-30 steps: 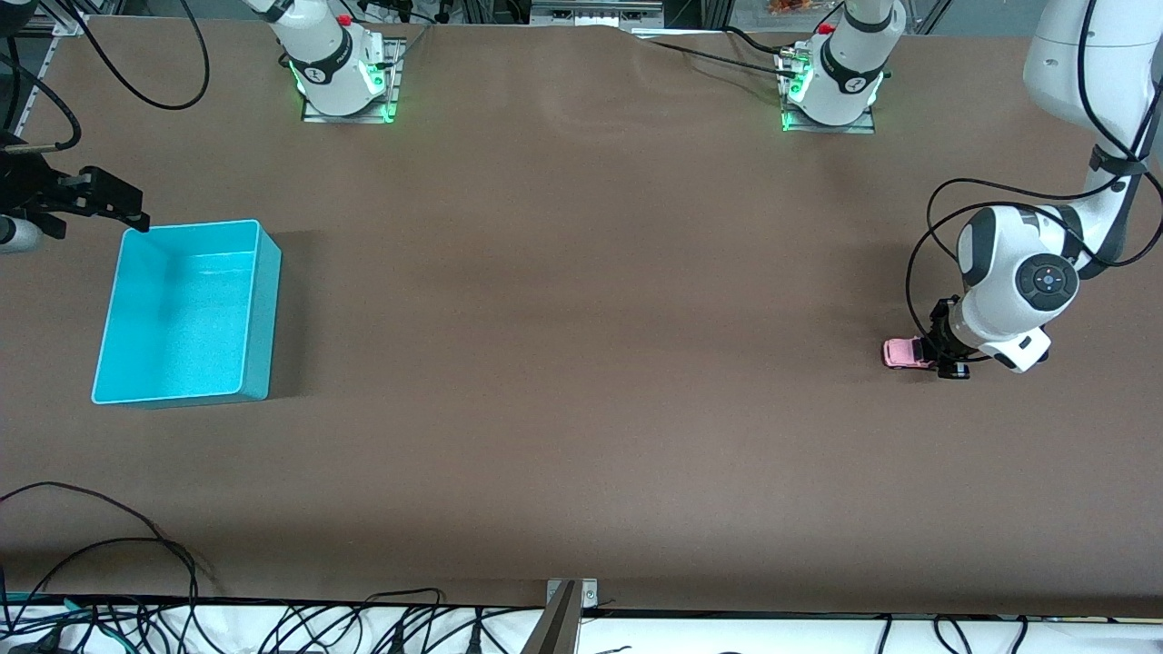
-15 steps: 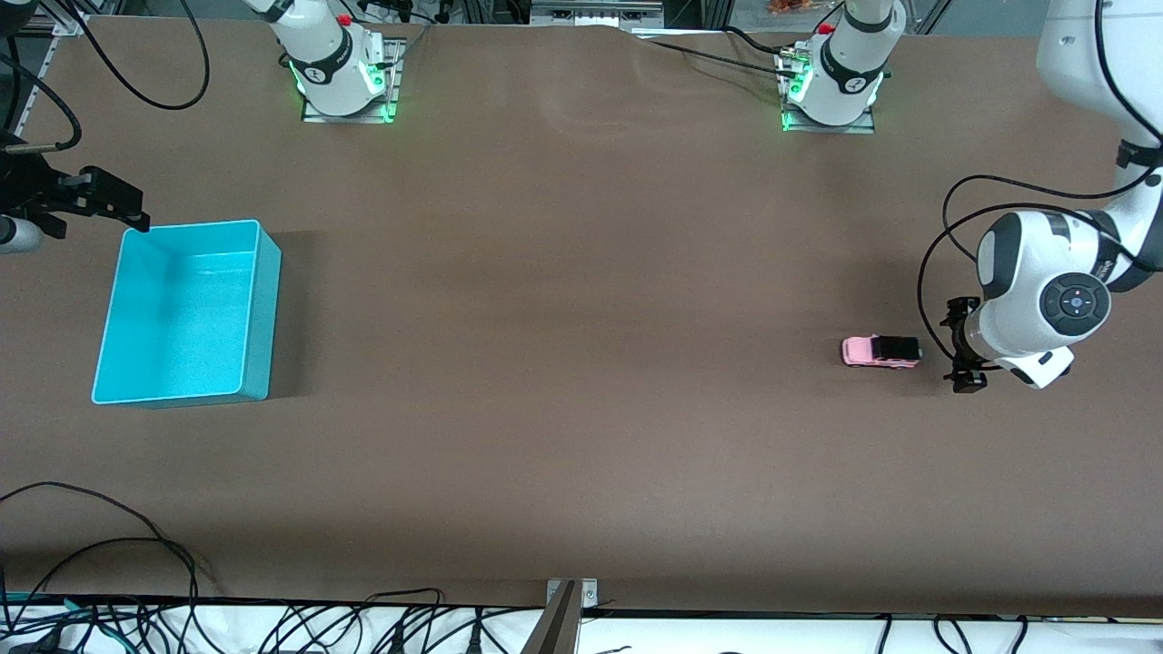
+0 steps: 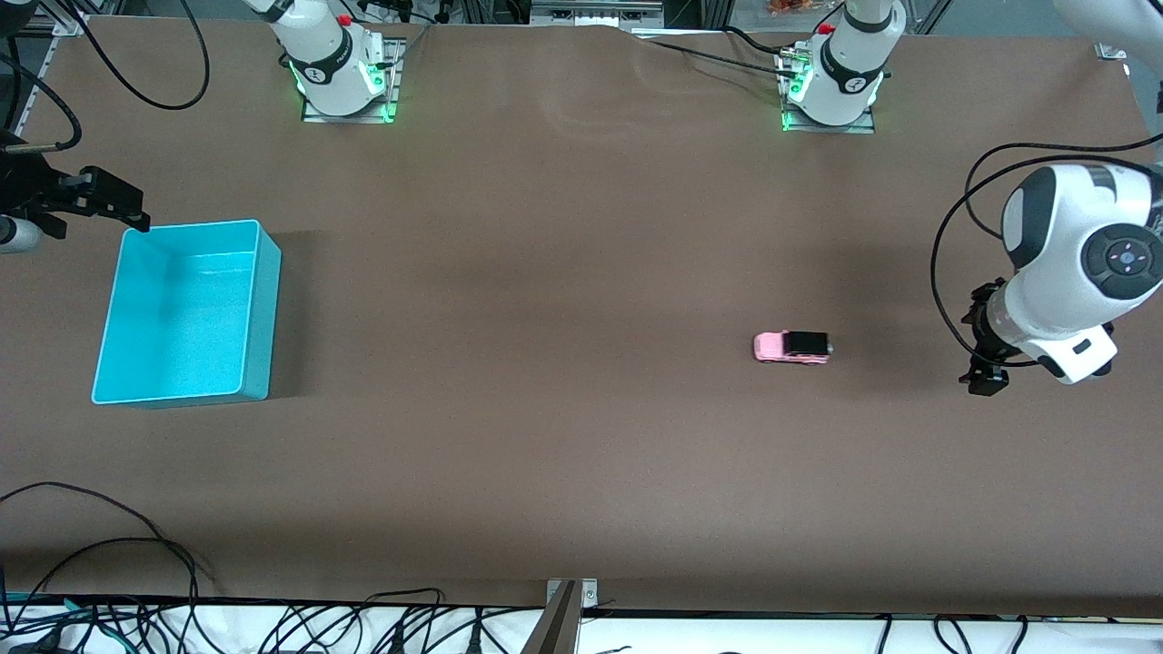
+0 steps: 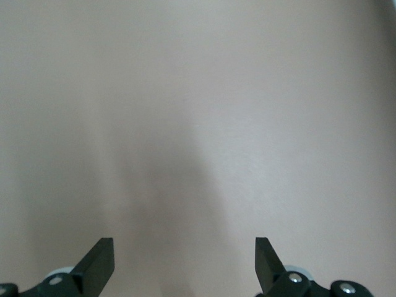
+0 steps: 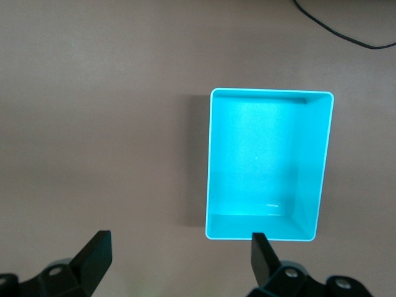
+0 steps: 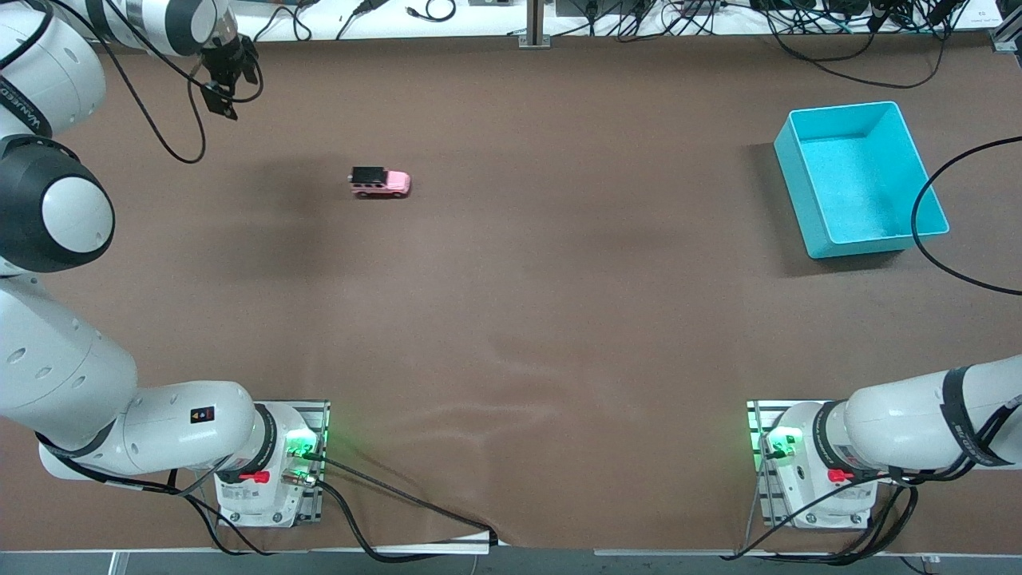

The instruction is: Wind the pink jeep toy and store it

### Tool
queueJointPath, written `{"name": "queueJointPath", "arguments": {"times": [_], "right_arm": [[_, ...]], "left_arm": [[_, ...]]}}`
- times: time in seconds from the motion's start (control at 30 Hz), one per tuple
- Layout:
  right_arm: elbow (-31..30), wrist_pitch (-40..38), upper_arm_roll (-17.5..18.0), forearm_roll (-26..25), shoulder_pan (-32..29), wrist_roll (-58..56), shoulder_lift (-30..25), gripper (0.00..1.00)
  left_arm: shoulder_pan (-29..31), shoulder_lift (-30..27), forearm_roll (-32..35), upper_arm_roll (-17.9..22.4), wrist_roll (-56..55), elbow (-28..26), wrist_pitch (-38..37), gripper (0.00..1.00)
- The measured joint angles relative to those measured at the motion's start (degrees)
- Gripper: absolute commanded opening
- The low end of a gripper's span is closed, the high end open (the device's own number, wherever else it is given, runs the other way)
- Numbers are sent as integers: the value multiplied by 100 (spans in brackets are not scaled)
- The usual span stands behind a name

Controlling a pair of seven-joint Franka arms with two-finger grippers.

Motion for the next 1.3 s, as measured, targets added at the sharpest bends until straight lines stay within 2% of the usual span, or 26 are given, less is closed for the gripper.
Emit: {"name": "queueJointPath", "arguments": {"times": [0.2, 0.37, 0.63, 0.87, 1.3], "right_arm": [[0, 0, 0, 0, 0, 0, 0, 100], [0, 0, 0, 0, 0, 0, 0, 100], [0, 0, 0, 0, 0, 0, 0, 100], [0, 0, 0, 0, 1, 0, 0, 100], [0, 0, 1, 0, 1, 0, 0, 100]], "left_arm": [[0, -143, -24, -70, 1029, 330, -177, 100], [3, -185, -63, -70, 2325, 715, -563, 100], [28, -212, -551, -57, 4066, 1237, -936, 100], [30, -213, -697, -69, 5278, 1454, -993, 100], [55, -293, -1145, -69, 6714, 1561, -1049, 100]]}}
